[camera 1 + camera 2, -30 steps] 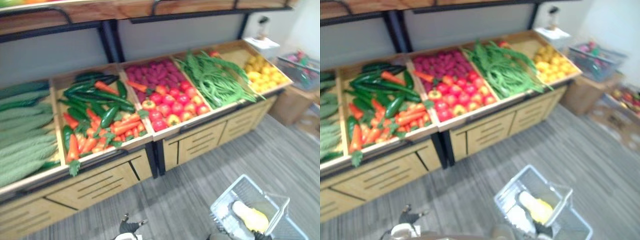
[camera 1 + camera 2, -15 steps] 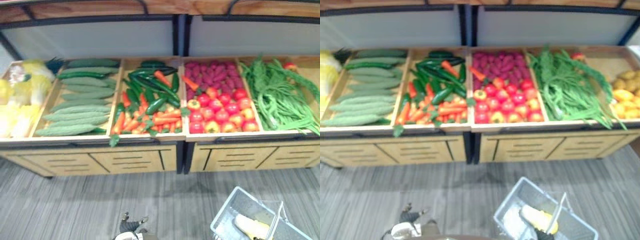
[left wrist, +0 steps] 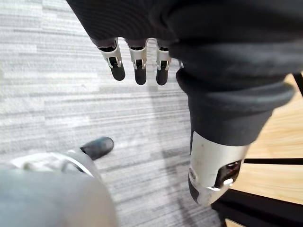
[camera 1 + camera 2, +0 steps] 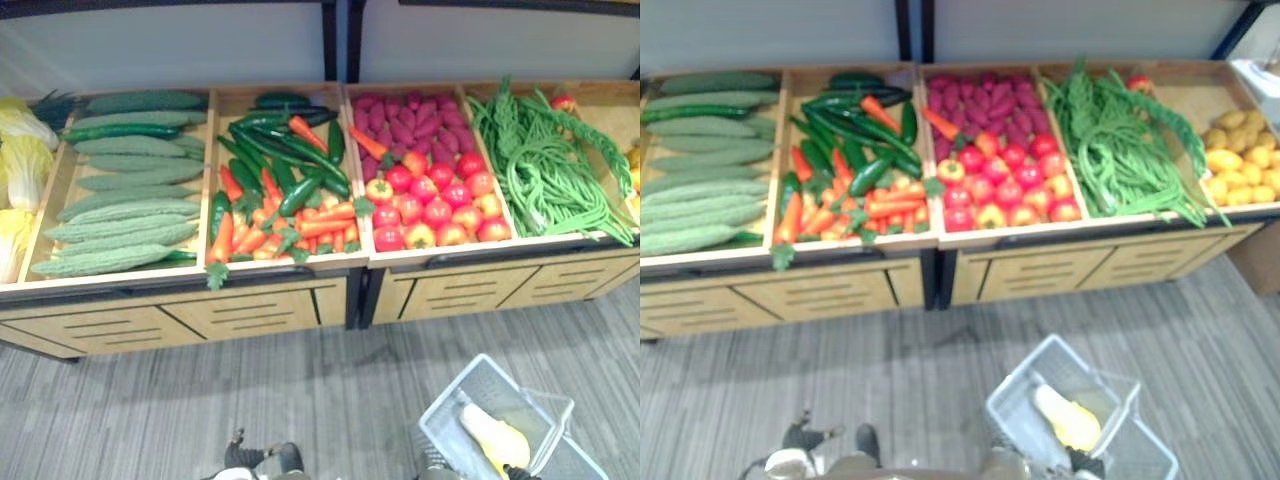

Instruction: Pick vegetable in the basket

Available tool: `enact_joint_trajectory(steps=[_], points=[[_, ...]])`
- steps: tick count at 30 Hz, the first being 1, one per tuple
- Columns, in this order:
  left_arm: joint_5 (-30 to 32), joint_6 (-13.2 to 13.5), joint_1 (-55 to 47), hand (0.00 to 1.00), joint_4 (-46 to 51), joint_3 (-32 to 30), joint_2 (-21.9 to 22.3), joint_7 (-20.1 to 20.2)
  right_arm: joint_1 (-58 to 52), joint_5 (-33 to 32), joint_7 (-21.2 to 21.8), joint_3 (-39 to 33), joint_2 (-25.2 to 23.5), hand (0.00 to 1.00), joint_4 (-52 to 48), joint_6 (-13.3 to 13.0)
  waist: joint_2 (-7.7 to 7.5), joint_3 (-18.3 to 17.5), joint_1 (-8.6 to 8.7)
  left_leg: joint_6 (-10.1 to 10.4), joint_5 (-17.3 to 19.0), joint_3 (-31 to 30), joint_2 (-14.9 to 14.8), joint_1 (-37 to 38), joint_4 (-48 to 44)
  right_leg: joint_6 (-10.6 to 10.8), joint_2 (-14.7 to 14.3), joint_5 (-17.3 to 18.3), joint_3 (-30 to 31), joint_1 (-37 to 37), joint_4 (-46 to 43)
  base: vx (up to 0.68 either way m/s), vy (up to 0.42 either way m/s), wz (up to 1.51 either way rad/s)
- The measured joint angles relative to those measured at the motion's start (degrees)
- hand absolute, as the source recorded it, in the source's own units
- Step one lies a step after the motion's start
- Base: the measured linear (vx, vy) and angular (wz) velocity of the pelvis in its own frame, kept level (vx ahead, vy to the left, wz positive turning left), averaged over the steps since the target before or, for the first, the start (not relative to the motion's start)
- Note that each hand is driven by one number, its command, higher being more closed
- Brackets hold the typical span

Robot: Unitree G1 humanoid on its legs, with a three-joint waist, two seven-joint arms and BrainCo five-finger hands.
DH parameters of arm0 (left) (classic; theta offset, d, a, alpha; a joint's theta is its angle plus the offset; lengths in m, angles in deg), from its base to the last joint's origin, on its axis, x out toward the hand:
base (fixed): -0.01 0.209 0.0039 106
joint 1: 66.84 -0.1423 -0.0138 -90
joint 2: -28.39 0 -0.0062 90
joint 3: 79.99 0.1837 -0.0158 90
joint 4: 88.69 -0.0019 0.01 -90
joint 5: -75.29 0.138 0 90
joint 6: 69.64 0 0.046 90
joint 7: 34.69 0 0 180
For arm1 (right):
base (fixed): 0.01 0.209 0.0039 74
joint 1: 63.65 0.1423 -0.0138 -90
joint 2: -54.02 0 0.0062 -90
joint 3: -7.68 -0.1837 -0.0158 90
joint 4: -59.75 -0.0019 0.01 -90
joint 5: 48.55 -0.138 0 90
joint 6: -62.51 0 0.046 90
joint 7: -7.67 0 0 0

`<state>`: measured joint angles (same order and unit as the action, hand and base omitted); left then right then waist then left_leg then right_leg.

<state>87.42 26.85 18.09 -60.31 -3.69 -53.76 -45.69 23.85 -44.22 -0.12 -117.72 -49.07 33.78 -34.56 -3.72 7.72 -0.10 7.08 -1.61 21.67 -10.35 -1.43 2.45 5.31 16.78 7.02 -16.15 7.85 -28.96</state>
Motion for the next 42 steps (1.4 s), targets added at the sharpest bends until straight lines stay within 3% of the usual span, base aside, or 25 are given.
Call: enact_joint_trajectory(steps=[4, 5, 7, 8, 9, 10, 11, 13, 17, 24, 27, 30, 34, 39, 42], points=[[0.0, -0.8, -2.1, 0.0, 0.0, 0.0, -0.9, 0.0, -0.3, -0.1, -0.5, 1.3, 0.6, 1.0, 0.0, 0.2, 0.03, 0.2, 0.35, -0.6, 0.4, -0.4, 0.8, 2.8, 1.9, -0.3, 0.8, -6.5, 2.9, 3.4, -7.0, 0.06, 0.091, -0.01], [0.0, -0.9, -2.2, 0.0, 0.0, -0.1, -0.8, 0.0, -0.4, -0.1, -0.5, 1.5, 0.5, 1.0, 0.0, 0.1, 0.16, 0.3, 0.5, -0.9, 0.5, -0.5, 0.8, 2.9, 2.0, -0.2, 0.9, -6.4, 3.1, 4.0, -7.3, 0.12, 0.011, 0.03], [0.0, -0.9, -1.6, 0.0, 0.0, -0.2, -0.8, 0.0, -0.2, 0.0, -0.3, 3.3, 0.5, 1.0, 0.0, 0.1, -0.02, 0.2, 0.68, -1.4, 0.8, -1.2, -0.1, 2.5, 1.3, 0.2, -1.5, 0.4, 3.9, 3.4, -0.9, 0.1, -0.056, 0.03], [0.0, -0.9, -1.5, 0.0, 0.0, -0.2, -0.8, 0.0, -0.1, 0.0, -0.3, 3.6, 0.5, 1.0, 0.0, 0.1, 0.12, 0.3, 0.73, -1.3, 0.9, -1.5, -0.4, 2.5, 1.2, 0.2, -2.7, 0.9, 4.0, 3.3, 1.8, 0.09, -0.171, 0.13], [0.0, -0.9, -0.9, 0.0, 0.0, -0.4, -0.8, 0.0, 0.1, 0.0, 0.0, 3.9, 0.4, 1.0, 0.0, 0.4, 0.19, 0.3, 1.11, -1.1, 1.0, -2.1, -0.9, 2.5, 1.0, 0.3, -4.4, 0.7, 4.2, 2.7, 8.1, 0.11, -0.224, 0.25], [0.0, -0.7, -0.6, 0.0, 0.0, -1.3, -0.9, 0.0, 0.0, 0.0, 0.6, 3.8, 0.1, 1.0, 0.2, 0.7, -0.82, 0.0, 1.19, -0.1, 1.3, -2.4, -0.5, 2.8, 0.6, 1.0, -5.1, -2.4, 4.7, 1.5, 15.7, 0.14, -0.276, 0.35], [0.0, -0.6, -0.2, 0.0, -0.2, -1.9, -1.0, 0.0, 0.0, 0.0, 0.8, 3.7, 0.2, 1.0, 0.6, 0.7, -1.36, 0.3, 1.56, 0.7, 1.2, -2.8, -0.2, 3.3, 0.4, 2.3, -5.1, -2.7, 5.0, 0.3, 16.5, 0.14, -0.193, 0.29], [0.0, -0.4, 0.2, 0.0, -1.6, -2.8, 2.8, 0.2, 0.1, 0.1, 0.8, 2.0, 1.6, 1.0, 1.2, 0.6, 1.63, 0.4, 1.18, 1.3, 1.2, -3.1, -2.5, 4.7, 0.5, 1.7, -7.4, -2.0, 4.4, -0.6, 14.7, 0.19, -0.124, 0.12], [0.0, -0.4, 0.1, 0.0, -1.8, -4.6, 3.6, 0.1, 0.0, 0.1, 0.8, 2.0, 1.7, 1.0, 1.2, 0.6, 2.58, 0.0, 0.68, 1.5, 1.1, -3.1, -3.1, 5.7, 1.2, 1.2, -8.6, -0.8, 3.7, -2.3, 16.2, 0.11, -0.069, 0.03], [0.0, -0.4, -2.2, 0.0, -1.7, -5.4, 2.5, 0.1, -1.8, 0.1, 0.9, 2.1, 1.1, 1.0, 2.5, 0.7, 0.84, -2.1, 0.74, 1.8, 0.9, -3.2, -1.7, 6.5, 2.9, 2.3, -8.1, -1.6, 2.7, -5.3, 21.5, 0.05, 0.021, 0.08], [-0.1, -0.4, -2.4, 0.0, -0.9, -5.9, 2.2, -0.6, -2.3, 0.1, 0.8, 2.1, 1.2, 1.0, 2.5, 0.6, 0.9, -2.8, 1.29, 1.8, 0.9, -3.2, -0.8, 6.5, 3.0, 2.9, -7.3, -2.1, 2.7, -5.9, 22.8, 0.05, 0.05, 0.04], [0.0, 0.1, -2.3, 0.0, 2.9, -6.5, 2.2, -5.7, -2.5, 0.1, 0.4, 2.0, 1.2, 1.0, 2.7, 0.3, 1.23, -2.9, 1.35, 1.8, 0.9, -3.2, -0.6, 6.2, 3.0, 3.0, -7.3, -2.8, 2.7, -6.1, 23.9, 0.01, 0.011, 0.0], [2.5, 1.7, -3.2, 0.0, 18.6, -6.1, 2.3, -18.4, -4.3, -0.6, -1.6, 2.2, 1.2, 1.0, 2.6, -1.3, 2.19, -3.5, 1.4, 1.8, 1.0, -3.6, -0.5, 5.5, 3.0, 3.1, -7.3, -3.0, 2.3, -6.1, 24.7, 0.01, 0.007, 0.04], [9.8, 3.5, -2.2, 0.0, 32.8, -3.6, 1.9, -26.9, -5.0, -1.0, -3.1, 4.0, 1.5, 1.0, 2.3, -1.8, 3.44, -4.2, 1.6, 1.6, 1.4, -3.4, -0.4, 5.5, 3.0, 3.2, -7.3, -3.1, 2.3, -6.1, 25.1, 0.0, 0.002, -0.01], [12.0, 3.7, -0.2, 0.0, 39.9, -1.7, 0.8, -29.4, -5.1, -1.0, -3.2, 4.5, 1.8, 1.0, 2.1, -2.2, 3.74, -4.4, 1.81, 1.6, 1.5, -3.1, -0.4, 5.6, 3.0, 3.2, -7.4, -3.1, 2.7, -6.0, 25.3, 0.03, 0.008, -0.05]])
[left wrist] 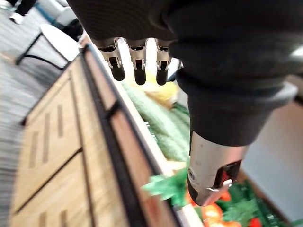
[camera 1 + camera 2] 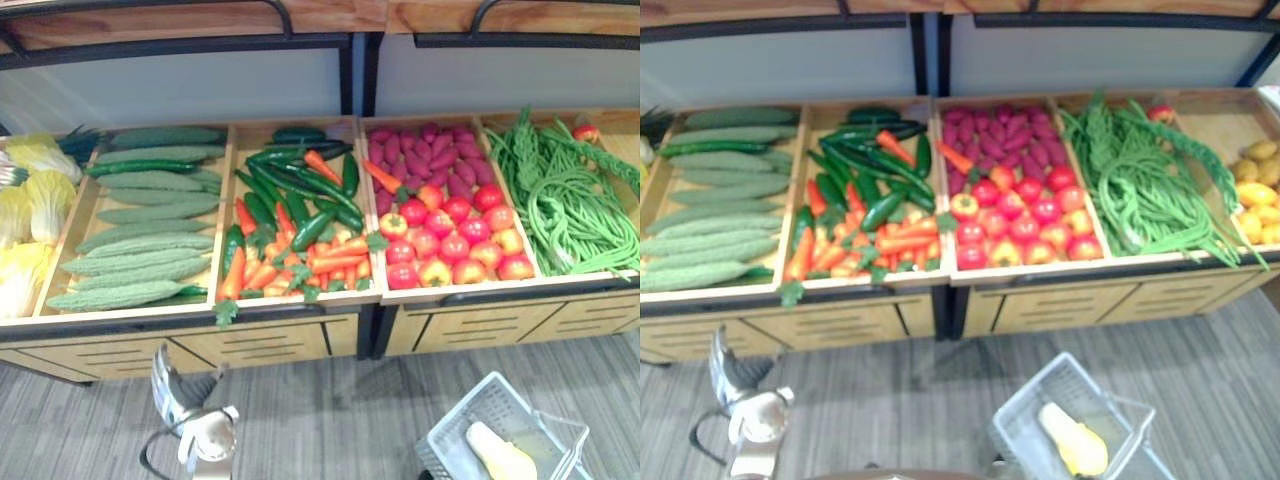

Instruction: Pick vegetable in the basket

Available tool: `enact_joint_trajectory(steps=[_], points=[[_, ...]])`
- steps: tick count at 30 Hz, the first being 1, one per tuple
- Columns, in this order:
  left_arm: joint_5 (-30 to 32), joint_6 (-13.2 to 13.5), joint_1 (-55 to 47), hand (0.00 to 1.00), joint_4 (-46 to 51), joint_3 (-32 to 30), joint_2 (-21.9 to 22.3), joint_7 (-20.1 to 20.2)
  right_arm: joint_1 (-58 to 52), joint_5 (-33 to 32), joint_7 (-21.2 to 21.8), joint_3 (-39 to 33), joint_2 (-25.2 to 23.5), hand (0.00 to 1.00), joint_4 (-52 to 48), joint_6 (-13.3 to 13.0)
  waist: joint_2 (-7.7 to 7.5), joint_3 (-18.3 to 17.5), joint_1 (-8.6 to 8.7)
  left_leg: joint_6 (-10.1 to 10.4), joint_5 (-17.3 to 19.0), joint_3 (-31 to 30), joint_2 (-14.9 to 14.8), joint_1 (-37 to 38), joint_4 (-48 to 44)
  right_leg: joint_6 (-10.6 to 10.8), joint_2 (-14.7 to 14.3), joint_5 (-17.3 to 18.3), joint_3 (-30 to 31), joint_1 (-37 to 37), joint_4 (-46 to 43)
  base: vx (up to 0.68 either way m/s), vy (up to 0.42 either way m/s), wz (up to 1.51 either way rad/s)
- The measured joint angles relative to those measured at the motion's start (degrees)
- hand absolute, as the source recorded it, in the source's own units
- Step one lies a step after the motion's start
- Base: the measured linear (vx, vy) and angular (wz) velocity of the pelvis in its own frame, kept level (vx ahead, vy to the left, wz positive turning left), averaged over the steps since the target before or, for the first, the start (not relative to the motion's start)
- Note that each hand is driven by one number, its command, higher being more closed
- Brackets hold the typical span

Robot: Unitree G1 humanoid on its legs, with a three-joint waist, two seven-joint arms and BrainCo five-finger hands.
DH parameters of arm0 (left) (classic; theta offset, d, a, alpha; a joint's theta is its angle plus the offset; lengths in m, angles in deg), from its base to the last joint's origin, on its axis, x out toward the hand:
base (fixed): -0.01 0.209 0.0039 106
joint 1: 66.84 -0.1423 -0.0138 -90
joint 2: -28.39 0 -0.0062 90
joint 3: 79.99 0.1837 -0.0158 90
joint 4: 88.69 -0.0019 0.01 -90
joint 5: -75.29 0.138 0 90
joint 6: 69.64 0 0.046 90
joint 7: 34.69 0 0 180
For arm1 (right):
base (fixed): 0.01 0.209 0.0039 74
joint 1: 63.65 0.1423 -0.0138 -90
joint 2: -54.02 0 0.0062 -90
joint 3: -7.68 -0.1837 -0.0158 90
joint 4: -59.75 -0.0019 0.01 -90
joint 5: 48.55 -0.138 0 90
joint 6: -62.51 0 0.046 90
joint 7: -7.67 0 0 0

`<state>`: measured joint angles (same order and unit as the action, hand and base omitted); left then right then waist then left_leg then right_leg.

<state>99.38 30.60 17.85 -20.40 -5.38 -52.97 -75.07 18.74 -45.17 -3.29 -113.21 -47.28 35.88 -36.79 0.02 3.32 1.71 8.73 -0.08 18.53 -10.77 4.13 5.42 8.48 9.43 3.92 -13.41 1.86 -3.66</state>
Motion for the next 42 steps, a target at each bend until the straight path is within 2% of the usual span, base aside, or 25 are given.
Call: enact_joint_trajectory(steps=[3, 7, 11, 13, 17, 19, 22, 26, 32, 35, 38, 42], points=[[4.0, 1.0, 2.0, 0.0, 5.2, 2.5, -3.0, 0.0, 0.0, 0.0, 0.1, 0.5, 0.3, 1.0, -0.2, -0.2, 0.26, -0.1, 0.07, 0.0, 0.0, 1.5, 0.0, 0.2, 0.0, -0.3, -0.2, -0.6, 1.0, 0.1, 0.9, 0.03, 0.007, -0.16], [6.1, 1.1, 5.7, 0.0, 5.1, 5.2, -8.2, 0.4, 0.1, 0.1, 0.4, 1.9, 1.7, 1.0, -0.7, -0.3, 0.88, 0.0, 1.11, -0.1, 0.1, 3.8, 0.4, 0.4, 0.0, -0.4, -0.2, -1.8, 3.3, 1.2, 1.8, 0.01, 0.009, -0.32], [8.6, 1.8, 11.8, 0.0, 0.5, 10.0, -15.1, 3.4, 0.1, 0.4, 1.2, 2.9, 2.2, 1.0, -2.3, -0.2, 1.21, 0.1, 1.75, -0.2, 0.1, 7.3, 0.8, 0.9, 0.0, -0.4, -0.3, -2.8, 6.7, 3.1, 1.6, -0.02, 0.004, -0.43], [8.8, 1.8, 15.3, 0.0, -2.9, 13.3, -18.1, 5.3, 0.3, 0.6, 1.5, 4.7, 2.7, 1.0, -3.5, -0.3, 1.53, 0.1, 2.89, -0.3, 0.2, 8.8, 1.0, 0.1, 0.0, -0.6, -0.2, -3.7, 8.0, 4.9, 1.6, -0.06, -0.01, -0.32], [9.1, 2.5, 20.3, 0.0, -5.9, 20.0, -21.6, 9.1, 0.2, 0.7, 1.6, 6.8, 2.9, 1.0, -5.5, -0.3, 1.66, 0.5, 2.97, -0.2, 0.7, 11.3, 1.0, -1.1, 0.0, -0.5, -0.6, -4.6, 10.3, 7.8, 1.2, -0.08, -0.023, -0.31], [11.1, 3.6, 22.9, 0.0, -6.3, 23.4, -23.1, 11.4, -0.2, 1.0, 1.7, 7.5, 2.9, 1.0, -7.6, -0.3, 1.53, 1.2, 2.83, 0.2, 2.4, 12.7, 0.0, -2.6, -2.2, -0.5, -0.9, -4.6, 12.0, 9.2, 0.4, -0.09, -0.044, -0.23], [12.4, 3.8, 25.1, 0.0, -6.4, 26.5, -23.6, 13.1, -1.1, 1.1, 1.7, 8.9, 3.1, 1.0, -9.8, -0.3, 1.61, 1.5, 2.58, 0.3, 3.1, 13.8, -0.5, -3.2, -3.8, -0.4, -0.9, -4.6, 13.1, 10.2, -0.2, -0.02, -0.037, -0.2], [13.1, 5.4, 30.6, 0.0, -8.2, 31.7, -24.3, 17.4, -1.2, 1.1, 1.8, 9.1, 3.2, 1.0, -11.9, -0.3, 1.65, 1.6, 2.51, 0.4, 3.1, 14.8, -1.0, -4.3, -4.1, -0.4, -1.4, -4.7, 13.9, 11.8, -0.7, 0.03, -0.032, -0.08], [13.1, 5.9, 34.5, 0.0, -10.5, 35.3, -24.3, 18.8, -1.6, 1.1, 1.9, 9.8, 3.2, 1.0, -13.3, -0.3, 1.57, 1.7, 2.39, 0.4, 3.1, 16.2, -1.1, -4.4, -4.5, -0.4, -1.4, -4.7, 14.2, 13.1, -2.4, 0.03, -0.008, -0.05], [13.1, 5.3, 35.8, 0.0, -12.0, 35.3, -24.2, 18.8, -1.6, 1.2, 1.9, 10.7, 3.2, 1.0, -14.3, -0.4, 1.3, 2.1, 2.15, 0.4, 3.1, 17.0, -1.1, -5.0, -4.8, -0.7, -1.4, -5.4, 14.7, 14.1, -2.5, 0.0, -0.01, -0.06], [13.1, 3.7, 37.1, 0.0, -13.5, 35.0, -24.2, 18.7, -1.6, 1.2, 1.9, 11.1, 3.1, 1.0, -14.5, -0.5, 0.72, 2.7, 1.68, 0.4, 3.1, 17.0, -1.1, -5.0, -5.1, -0.5, -1.3, -5.5, 14.8, 14.1, -2.5, 0.0, 0.0, 0.0], [13.0, 1.5, 38.3, 0.0, -14.5, 31.5, -23.8, 18.6, -1.5, 1.2, 1.9, 11.1, 3.0, 1.0, -14.7, -0.5, -0.01, 3.6, 1.09, 0.4, 3.1, 16.8, -1.4, -5.9, -5.7, -0.2, -1.3, -5.7, 14.8, 14.6, -2.6, -0.04, -0.029, 0.03]])
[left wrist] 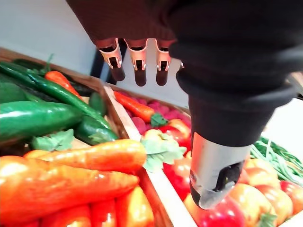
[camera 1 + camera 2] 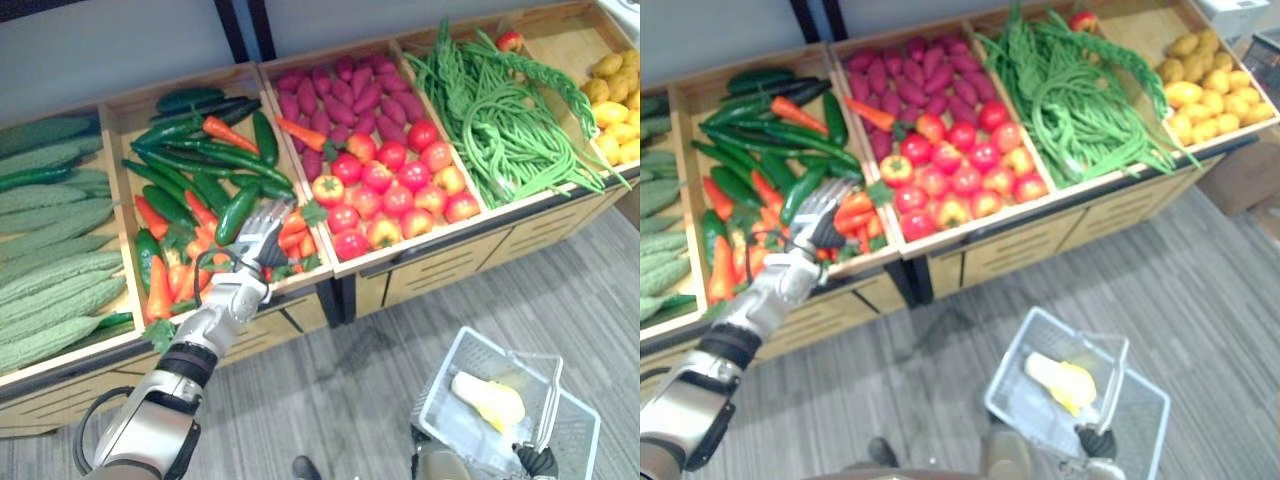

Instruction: Pick vegetable in the basket

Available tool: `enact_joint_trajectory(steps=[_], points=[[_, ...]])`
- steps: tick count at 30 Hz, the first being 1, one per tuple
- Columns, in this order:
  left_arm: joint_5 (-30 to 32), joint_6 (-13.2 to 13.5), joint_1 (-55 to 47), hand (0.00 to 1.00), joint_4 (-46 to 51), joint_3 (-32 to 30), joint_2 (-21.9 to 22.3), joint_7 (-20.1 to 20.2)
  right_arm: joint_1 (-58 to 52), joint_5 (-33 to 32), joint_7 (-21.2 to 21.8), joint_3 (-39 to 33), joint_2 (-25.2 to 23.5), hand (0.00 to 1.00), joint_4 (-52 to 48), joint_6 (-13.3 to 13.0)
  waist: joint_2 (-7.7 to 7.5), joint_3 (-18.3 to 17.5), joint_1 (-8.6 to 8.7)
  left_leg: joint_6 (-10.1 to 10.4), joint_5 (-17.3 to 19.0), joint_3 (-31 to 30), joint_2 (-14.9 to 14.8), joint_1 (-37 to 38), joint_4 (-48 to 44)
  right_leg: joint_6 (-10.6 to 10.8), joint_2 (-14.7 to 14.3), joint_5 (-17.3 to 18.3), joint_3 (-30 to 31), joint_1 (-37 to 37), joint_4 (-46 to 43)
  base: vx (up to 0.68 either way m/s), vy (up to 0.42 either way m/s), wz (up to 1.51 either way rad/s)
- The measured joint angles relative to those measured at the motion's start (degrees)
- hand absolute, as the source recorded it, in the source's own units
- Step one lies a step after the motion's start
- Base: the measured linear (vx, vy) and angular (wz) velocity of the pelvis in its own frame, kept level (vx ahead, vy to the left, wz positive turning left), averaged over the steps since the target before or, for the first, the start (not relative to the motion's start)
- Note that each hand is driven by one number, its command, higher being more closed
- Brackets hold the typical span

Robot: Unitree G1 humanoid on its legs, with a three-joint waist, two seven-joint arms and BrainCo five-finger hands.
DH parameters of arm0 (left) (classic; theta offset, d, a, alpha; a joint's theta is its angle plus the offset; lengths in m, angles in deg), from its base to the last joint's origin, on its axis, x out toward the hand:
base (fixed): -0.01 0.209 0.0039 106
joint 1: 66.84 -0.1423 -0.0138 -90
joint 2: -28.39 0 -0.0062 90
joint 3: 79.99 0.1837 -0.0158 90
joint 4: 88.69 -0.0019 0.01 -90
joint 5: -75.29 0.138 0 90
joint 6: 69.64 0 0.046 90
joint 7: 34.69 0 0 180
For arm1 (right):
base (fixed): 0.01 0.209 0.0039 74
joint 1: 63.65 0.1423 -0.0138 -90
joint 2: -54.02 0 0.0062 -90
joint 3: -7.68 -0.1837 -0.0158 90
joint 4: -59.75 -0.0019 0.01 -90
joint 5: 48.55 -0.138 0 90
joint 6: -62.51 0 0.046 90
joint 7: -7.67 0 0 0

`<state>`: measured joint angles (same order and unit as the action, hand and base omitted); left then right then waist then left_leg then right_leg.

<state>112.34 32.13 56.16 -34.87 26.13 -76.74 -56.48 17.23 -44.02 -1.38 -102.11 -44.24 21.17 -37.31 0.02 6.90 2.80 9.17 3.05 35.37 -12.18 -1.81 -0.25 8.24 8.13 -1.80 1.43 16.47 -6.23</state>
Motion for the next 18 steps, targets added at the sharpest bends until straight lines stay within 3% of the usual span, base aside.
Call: enact_joint_trajectory(steps=[6, 18], points=[[-0.3, -2.5, 1.9, 0.0, -2.8, -3.8, 0.3, 0.0, 0.0, 0.0, -0.2, 0.0, 0.0, 1.0, 0.0, 0.0, -0.38, 0.8, -0.26, -0.1, -0.1, -0.5, -0.4, -1.2, -1.0, -0.1, 0.1, -0.6, -0.2, 0.5, 0.0, -0.04, -0.024, 0.04], [-0.3, -3.0, 5.3, 0.0, -2.9, -5.1, 0.7, 0.8, 0.1, -0.1, -0.3, 0.0, -0.1, 1.0, -1.1, 0.0, -0.81, 1.7, -1.38, -0.5, -1.2, -1.8, -0.6, -4.1, -1.1, -0.1, 0.2, -1.6, -1.2, 2.4, 0.2, 0.0, -0.008, 0.06]])
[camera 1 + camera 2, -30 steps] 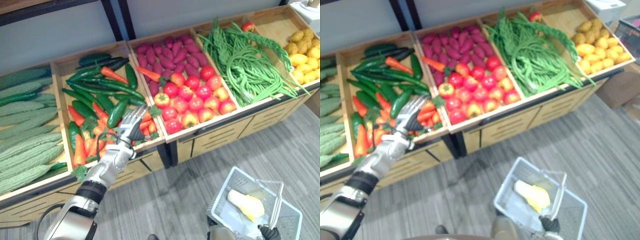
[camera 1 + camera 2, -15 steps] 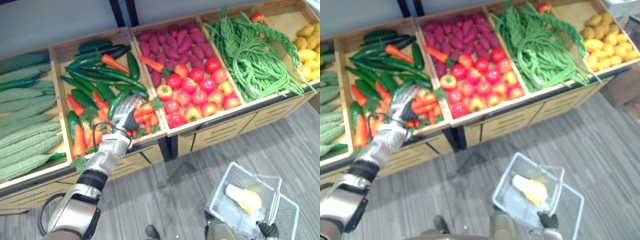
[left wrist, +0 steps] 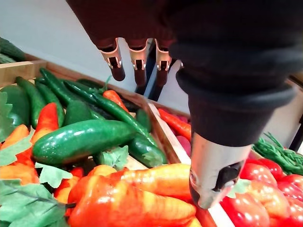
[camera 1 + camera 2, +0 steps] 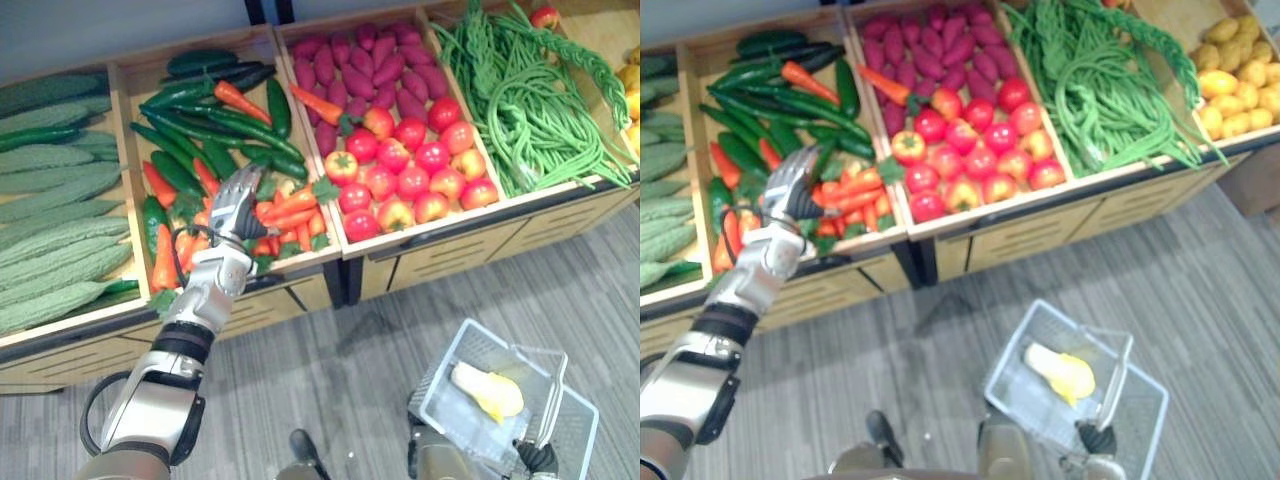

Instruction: Pick vegetable in the basket

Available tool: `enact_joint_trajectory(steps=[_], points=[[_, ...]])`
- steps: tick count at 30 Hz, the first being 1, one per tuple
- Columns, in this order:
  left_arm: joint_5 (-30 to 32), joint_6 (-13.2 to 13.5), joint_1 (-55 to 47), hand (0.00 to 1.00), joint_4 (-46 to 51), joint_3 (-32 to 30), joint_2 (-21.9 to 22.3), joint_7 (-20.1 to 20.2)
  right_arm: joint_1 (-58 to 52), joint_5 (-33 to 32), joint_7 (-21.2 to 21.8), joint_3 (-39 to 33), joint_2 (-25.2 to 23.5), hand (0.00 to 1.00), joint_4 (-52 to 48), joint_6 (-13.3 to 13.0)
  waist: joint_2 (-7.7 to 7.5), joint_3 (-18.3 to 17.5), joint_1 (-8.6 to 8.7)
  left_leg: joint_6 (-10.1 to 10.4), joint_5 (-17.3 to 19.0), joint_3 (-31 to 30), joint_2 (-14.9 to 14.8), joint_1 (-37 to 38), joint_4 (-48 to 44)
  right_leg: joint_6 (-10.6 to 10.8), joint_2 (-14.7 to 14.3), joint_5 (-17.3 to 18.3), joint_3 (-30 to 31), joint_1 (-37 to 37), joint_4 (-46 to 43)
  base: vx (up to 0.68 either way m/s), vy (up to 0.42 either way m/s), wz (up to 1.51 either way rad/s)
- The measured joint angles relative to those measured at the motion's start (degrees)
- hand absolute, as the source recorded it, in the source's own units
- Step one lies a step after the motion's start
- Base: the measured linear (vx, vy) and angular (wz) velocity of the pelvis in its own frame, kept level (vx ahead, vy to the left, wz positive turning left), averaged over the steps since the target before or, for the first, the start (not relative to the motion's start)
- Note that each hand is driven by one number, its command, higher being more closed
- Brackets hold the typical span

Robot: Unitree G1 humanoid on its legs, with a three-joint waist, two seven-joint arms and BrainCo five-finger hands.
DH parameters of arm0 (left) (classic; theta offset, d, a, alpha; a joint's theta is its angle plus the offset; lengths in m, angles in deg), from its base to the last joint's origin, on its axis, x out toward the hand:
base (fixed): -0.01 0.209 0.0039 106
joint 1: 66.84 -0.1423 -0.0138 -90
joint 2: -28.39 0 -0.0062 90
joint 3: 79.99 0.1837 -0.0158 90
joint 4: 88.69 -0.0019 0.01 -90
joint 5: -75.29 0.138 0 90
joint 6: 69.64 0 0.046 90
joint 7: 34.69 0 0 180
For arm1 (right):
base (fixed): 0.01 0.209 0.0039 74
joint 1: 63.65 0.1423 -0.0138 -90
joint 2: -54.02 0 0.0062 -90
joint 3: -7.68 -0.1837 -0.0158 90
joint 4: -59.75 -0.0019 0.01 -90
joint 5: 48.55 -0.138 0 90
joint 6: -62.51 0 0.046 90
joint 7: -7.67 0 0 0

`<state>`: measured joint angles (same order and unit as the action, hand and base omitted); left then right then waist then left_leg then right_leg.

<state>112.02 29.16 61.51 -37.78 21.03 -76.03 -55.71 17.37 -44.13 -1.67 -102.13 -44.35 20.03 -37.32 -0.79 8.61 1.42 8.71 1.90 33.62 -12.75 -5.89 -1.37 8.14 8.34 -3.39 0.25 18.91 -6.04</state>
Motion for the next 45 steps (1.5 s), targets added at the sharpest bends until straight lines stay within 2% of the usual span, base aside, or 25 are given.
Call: enact_joint_trajectory(steps=[8, 14, 26, 27, 34, 45], points=[[0.0, 0.0, 4.3, 0.0, -2.0, 1.6, 0.0, 1.2, 1.4, 0.0, 0.0, 0.1, -0.1, 1.0, -0.7, 0.0, -1.08, 2.1, -0.04, 0.0, 0.0, 0.2, -0.6, -3.2, -0.8, -0.2, -0.2, -1.8, 0.3, 2.8, 0.2, -0.02, -0.005, -0.01], [-0.1, -0.1, 4.9, 0.0, -3.0, 2.0, 0.0, 1.2, 1.6, -0.1, -0.1, 0.2, -0.1, 1.0, -1.7, 0.0, -1.14, 2.4, 0.08, -0.2, -0.5, 0.4, -0.7, -5.0, -1.0, -0.4, -0.4, -2.2, 0.3, 4.8, 0.4, 0.0, -0.002, -0.02], [-0.4, -0.2, 6.9, 0.0, -7.3, 1.3, 0.0, 1.5, 3.9, -0.1, -0.2, 3.0, 0.1, 1.0, -2.9, -0.1, -1.75, 3.6, 0.29, -0.4, -0.9, 2.0, -1.3, -7.1, -0.8, -0.5, -1.4, -6.3, 1.8, 7.1, 3.1, 0.0, 0.01, -0.07], [-0.4, -0.2, 6.9, 1.0, -7.5, 0.6, 0.0, 1.5, 3.9, -0.1, -0.2, 3.3, 0.1, 1.0, -2.9, -0.1, -1.76, 3.6, 0.3, -0.4, -0.9, 2.2, -1.4, -7.1, -0.8, -0.4, -1.6, -6.6, 2.0, 7.2, 3.4, 0.01, 0.014, -0.1], [-0.5, -0.7, 7.9, 1.0, -8.7, -3.5, -0.3, 1.1, 4.3, -0.2, -0.2, 5.3, 0.3, 1.0, -3.4, -0.3, -1.89, 3.7, 0.26, -0.1, -1.0, 3.5, -2.4, -7.5, -0.6, -0.8, -2.8, -7.2, 3.2, 8.1, 4.1, 0.01, 0.001, -0.11], [-0.6, -0.7, 8.0, 1.0, -9.1, -4.6, -0.6, 1.0, 4.5, -0.1, -0.2, 6.9, 0.4, 1.0, -3.9, -0.5, -1.94, 3.7, 1.2, 0.5, -2.2, 3.7, -2.9, -7.9, 0.4, -0.9, -3.6, -7.4, 3.4, 8.9, 4.2, 0.0, 0.0, 0.0]])
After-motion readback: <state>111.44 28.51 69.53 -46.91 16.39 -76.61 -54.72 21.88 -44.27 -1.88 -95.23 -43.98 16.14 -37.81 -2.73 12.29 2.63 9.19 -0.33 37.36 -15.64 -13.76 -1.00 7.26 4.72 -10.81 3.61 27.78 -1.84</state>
